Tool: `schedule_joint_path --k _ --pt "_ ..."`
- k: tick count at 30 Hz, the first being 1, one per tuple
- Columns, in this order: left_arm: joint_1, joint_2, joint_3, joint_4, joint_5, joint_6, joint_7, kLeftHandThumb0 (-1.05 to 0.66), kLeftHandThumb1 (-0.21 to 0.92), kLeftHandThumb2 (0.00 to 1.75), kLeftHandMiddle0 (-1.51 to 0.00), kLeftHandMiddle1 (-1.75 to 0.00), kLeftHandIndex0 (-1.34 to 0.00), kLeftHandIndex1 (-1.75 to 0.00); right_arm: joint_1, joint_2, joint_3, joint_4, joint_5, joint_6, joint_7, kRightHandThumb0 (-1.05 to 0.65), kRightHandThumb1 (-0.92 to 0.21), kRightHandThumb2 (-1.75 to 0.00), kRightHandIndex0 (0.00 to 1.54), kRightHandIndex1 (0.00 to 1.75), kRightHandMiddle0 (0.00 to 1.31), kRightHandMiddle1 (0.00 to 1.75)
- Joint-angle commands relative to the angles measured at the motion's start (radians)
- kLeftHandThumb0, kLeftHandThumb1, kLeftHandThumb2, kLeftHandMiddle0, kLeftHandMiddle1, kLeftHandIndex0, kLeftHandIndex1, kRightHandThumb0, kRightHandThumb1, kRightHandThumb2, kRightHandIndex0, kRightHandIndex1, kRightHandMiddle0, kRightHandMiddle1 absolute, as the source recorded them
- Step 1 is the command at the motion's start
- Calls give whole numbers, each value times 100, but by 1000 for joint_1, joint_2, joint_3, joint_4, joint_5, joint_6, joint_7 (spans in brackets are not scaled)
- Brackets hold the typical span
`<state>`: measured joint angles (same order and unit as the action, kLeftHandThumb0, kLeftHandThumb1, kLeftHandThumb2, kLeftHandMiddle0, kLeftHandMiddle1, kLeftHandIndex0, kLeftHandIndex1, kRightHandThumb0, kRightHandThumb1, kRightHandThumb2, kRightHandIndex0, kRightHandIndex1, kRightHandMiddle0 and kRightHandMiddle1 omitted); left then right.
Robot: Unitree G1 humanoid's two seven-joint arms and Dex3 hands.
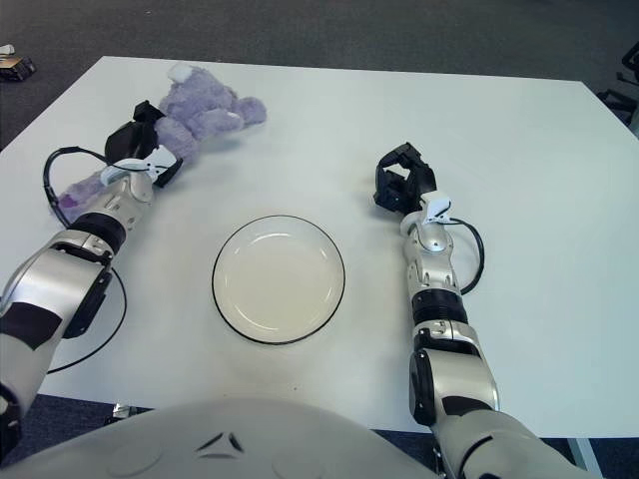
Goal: Put the doll into the plate.
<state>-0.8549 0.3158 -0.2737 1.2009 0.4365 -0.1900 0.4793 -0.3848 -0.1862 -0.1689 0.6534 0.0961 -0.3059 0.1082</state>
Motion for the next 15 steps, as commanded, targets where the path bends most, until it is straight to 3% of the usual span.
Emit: schedule_joint_path --k 1,9,15 --pt "51 -37 18 -16 -35 11 -92 0 3 162 -84 -166 -62 -175 77 28 8 46 6 57 10 -41 -54 -103 97 175 44 175" --pt "75 -69 137 -100 -205 8 -320 0 3 162 -83 -167 -61 -175 79 22 11 43 0 74 16 -42 -54 -104 99 175 44 175" --pt "82 -128 225 -140 -337 31 -452 0 3 162 -84 -166 -61 -175 77 12 7 63 0 64 25 -42 -52 -106 99 175 46 175"
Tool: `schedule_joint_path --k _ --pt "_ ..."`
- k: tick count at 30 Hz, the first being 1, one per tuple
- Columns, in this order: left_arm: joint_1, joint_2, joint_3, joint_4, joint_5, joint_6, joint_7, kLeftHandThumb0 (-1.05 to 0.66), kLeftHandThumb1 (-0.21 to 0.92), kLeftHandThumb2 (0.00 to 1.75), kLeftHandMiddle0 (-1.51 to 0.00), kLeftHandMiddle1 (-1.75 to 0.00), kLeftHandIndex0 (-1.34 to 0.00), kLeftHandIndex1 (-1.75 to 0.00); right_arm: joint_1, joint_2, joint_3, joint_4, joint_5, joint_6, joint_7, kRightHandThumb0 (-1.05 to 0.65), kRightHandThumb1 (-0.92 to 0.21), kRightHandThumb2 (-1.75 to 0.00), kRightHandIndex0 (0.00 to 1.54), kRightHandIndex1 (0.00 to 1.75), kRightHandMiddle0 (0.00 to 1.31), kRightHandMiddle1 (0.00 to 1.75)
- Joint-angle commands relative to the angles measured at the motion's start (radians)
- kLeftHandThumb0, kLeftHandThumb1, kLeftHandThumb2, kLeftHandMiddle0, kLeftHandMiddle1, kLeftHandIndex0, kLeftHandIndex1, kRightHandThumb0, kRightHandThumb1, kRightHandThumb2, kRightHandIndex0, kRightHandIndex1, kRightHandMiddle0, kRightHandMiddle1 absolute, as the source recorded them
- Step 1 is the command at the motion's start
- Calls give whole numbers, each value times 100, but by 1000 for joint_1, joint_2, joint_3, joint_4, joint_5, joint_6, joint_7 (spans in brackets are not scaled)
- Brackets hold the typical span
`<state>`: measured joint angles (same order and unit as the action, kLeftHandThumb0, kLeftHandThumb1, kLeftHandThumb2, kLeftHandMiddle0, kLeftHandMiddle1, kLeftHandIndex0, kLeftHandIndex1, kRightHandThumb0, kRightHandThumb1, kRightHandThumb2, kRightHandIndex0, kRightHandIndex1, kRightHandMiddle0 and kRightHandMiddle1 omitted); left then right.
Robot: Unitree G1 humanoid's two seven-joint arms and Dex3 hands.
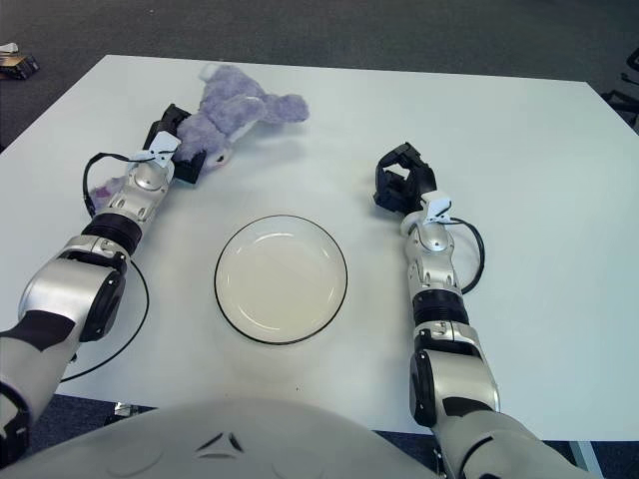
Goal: Put the doll into the plate.
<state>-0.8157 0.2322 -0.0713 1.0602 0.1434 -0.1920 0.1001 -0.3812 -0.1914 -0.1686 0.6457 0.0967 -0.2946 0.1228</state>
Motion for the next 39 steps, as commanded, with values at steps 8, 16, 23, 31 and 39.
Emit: schedule_joint_path --k 8,16,23,31,39 --pt "42 -105 67 -59 -114 106 -141 0 6 159 -83 -165 -59 -175 62 -4 -1 96 2 42 17 -42 -52 -106 98 175 46 175" --pt "41 -146 92 -124 -169 218 -228 0 6 159 -84 -164 -59 -175 47 -8 -29 115 12 -11 -10 -42 -53 -105 95 175 45 175" --pt "43 -160 106 -173 -216 315 -323 0 5 160 -84 -165 -59 -175 32 -15 -38 137 -7 -70 -52 -41 -55 -102 92 175 43 175" --pt "3 -167 150 -159 -312 469 -475 0 2 160 -89 -158 -61 -175 22 -38 -26 132 -47 -127 -100 -41 -55 -102 90 175 43 175" --pt "-37 -172 154 -171 -347 641 -503 0 2 158 -91 -154 -61 -175 34 -57 -10 81 -89 -158 -137 -41 -56 -101 88 175 43 175"
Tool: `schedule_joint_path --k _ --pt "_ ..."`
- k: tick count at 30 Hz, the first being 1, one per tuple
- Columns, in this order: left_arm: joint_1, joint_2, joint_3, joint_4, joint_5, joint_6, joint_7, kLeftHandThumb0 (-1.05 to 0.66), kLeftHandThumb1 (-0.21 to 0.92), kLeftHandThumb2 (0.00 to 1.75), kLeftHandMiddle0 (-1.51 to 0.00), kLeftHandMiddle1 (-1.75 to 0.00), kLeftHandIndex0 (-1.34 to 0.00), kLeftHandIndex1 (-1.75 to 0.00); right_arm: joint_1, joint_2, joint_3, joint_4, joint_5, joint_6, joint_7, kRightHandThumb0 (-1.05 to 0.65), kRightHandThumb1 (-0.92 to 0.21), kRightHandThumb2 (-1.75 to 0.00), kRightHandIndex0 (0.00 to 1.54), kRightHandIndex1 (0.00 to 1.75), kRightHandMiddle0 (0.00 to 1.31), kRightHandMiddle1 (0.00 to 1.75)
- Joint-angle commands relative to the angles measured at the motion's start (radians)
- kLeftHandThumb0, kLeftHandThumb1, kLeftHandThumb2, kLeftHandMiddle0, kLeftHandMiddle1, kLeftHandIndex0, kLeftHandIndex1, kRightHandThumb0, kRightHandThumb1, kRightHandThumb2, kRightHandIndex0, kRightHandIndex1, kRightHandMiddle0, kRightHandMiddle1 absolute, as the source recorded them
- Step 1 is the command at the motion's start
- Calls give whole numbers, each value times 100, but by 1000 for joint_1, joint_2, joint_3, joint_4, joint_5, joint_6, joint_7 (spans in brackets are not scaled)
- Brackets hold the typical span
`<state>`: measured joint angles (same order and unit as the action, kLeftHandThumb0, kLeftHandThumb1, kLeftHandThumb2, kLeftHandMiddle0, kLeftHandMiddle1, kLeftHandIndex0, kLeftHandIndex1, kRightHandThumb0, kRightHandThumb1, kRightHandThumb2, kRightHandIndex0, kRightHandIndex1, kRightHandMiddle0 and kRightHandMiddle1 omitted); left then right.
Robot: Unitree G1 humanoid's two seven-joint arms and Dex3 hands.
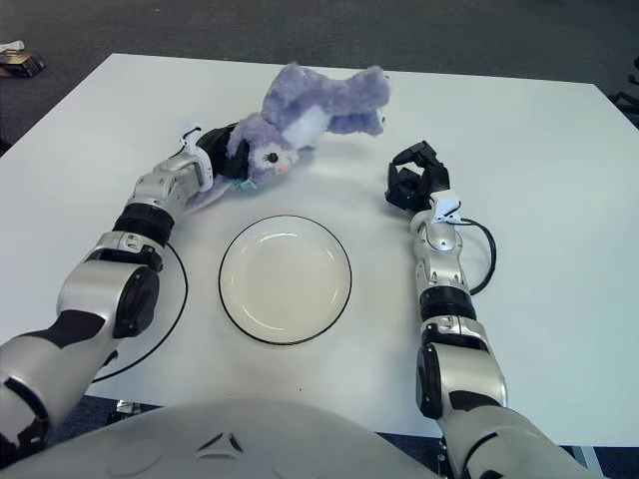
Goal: Put the doll into the plate.
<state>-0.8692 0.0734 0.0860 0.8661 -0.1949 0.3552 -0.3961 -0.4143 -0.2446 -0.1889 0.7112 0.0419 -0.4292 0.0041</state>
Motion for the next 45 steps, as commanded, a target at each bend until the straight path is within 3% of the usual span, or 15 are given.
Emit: schedule_joint_path --k 1,7,14,18,26,30,31,33,36,45 --pt "9 -15 1 22 -15 122 -3 0 2 158 -91 -153 -61 -175 72 -12 17 2 -57 -32 -35 -41 -56 -101 88 175 43 175" --pt "-34 -27 35 49 -49 237 22 0 3 158 -92 -152 -60 -175 95 -54 60 -45 -200 -67 -150 -40 -59 -97 86 175 41 175" --pt "-76 -38 71 110 -75 292 44 0 5 157 -89 -155 -58 -175 110 -103 115 -64 -390 -82 -333 -40 -63 -92 83 175 38 175" --pt "-93 -48 80 139 -70 295 74 0 5 157 -88 -158 -57 -175 110 -144 161 -50 -531 -114 -495 -39 -65 -90 81 175 37 175" --pt "-102 -62 88 166 -63 271 106 0 5 157 -87 -159 -57 -175 83 -201 241 17 -706 -194 -778 -39 -65 -89 76 175 36 175" --pt "-108 -67 89 188 -61 254 101 0 5 158 -89 -158 -58 -175 39 -244 304 68 -822 -222 -966 -39 -64 -91 60 173 37 175" --pt "-110 -67 89 192 -61 251 100 0 4 158 -89 -157 -58 -175 29 -251 318 80 -842 -225 -1001 -25 -58 -94 60 160 38 175" --pt "-114 -68 91 202 -62 247 96 0 4 158 -90 -157 -58 -175 7 -264 348 105 -883 -220 -1070 -13 -54 -97 60 149 39 175" --pt "-136 -73 100 231 -71 254 85 0 2 160 -92 -155 -60 -175 -40 -292 412 146 -976 -179 -1197 -5 -57 -91 55 143 36 175" --pt "-166 -71 120 281 -79 242 55 0 -4 165 -97 -153 -64 -175 -113 -323 526 243 -1052 -116 -1330 -1 -72 -72 41 143 29 175"
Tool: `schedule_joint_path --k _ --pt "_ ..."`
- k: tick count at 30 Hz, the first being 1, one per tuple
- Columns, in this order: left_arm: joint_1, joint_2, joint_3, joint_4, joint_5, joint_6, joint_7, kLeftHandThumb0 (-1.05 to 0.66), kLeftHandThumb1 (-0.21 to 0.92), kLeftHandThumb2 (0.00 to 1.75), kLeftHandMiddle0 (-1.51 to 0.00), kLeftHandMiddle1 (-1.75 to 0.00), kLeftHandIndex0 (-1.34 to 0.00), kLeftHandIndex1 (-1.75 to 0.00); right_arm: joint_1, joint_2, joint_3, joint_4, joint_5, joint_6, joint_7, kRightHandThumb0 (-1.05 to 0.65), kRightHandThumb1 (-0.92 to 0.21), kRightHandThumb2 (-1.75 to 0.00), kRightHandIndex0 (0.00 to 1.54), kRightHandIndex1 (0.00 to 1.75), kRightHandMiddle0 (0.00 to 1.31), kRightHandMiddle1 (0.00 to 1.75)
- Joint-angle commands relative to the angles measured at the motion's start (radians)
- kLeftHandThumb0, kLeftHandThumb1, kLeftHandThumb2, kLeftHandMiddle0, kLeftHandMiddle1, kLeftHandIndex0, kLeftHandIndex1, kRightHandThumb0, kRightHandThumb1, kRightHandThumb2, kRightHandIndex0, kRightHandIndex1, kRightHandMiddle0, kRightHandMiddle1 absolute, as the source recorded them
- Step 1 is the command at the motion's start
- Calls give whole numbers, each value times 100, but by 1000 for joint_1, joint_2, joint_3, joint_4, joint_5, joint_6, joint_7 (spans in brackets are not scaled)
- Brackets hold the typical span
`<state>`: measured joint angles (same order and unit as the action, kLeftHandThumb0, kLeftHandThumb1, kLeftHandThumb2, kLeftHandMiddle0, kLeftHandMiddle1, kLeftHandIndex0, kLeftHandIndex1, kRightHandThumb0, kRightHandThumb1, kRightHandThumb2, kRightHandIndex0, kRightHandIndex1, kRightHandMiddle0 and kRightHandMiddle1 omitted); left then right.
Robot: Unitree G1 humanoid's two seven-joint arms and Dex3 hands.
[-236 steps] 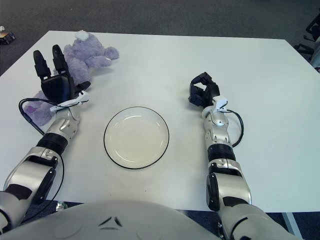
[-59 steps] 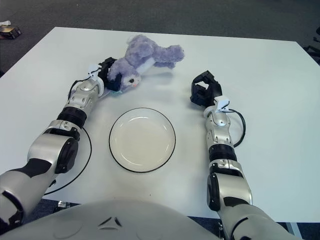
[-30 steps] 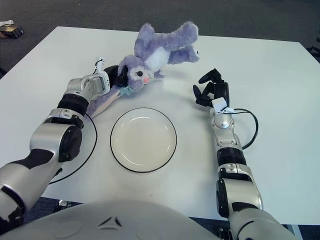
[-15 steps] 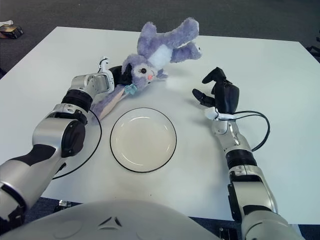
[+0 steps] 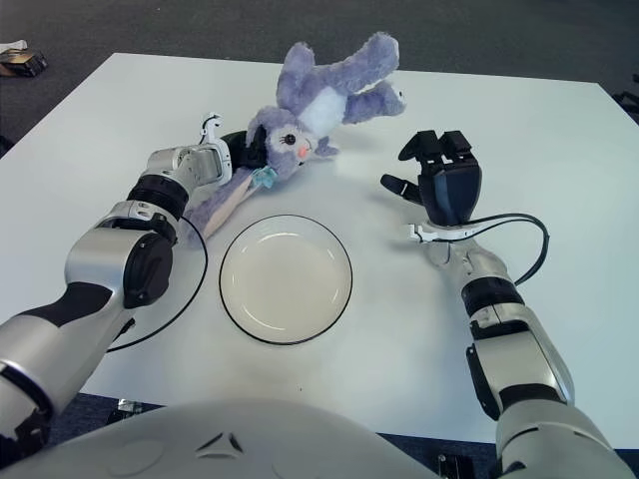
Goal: Put the doll into the plate.
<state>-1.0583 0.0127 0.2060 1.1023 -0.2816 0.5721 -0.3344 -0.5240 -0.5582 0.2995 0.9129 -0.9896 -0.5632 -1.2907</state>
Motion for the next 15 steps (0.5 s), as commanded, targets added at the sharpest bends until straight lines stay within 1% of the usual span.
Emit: schedule_joint_path --k 1,5,8,12,15 --pt "19 -10 0 48 8 25 -10 0 -4 165 -97 -153 -64 -175 -11 -12 49 50 -24 22 -42 -1 -72 -71 41 143 29 175" --pt "10 -11 -6 57 11 23 -20 0 -5 166 -97 -152 -65 -175 -39 -20 88 84 -34 38 -54 -1 -77 -65 36 144 27 175" --pt "5 -11 -13 63 18 17 -23 0 -5 166 -97 -151 -65 -175 -57 -22 110 107 -30 48 -49 -1 -83 -58 32 145 25 175" --pt "0 -9 -21 68 26 6 -23 0 -5 166 -97 -152 -65 -175 -65 -20 124 126 -9 52 -38 -1 -88 -50 30 146 22 175" --pt "-3 -6 -24 73 29 4 -20 0 -3 164 -96 -153 -64 -175 -67 -15 129 134 7 53 -28 -1 -90 -47 29 146 21 175"
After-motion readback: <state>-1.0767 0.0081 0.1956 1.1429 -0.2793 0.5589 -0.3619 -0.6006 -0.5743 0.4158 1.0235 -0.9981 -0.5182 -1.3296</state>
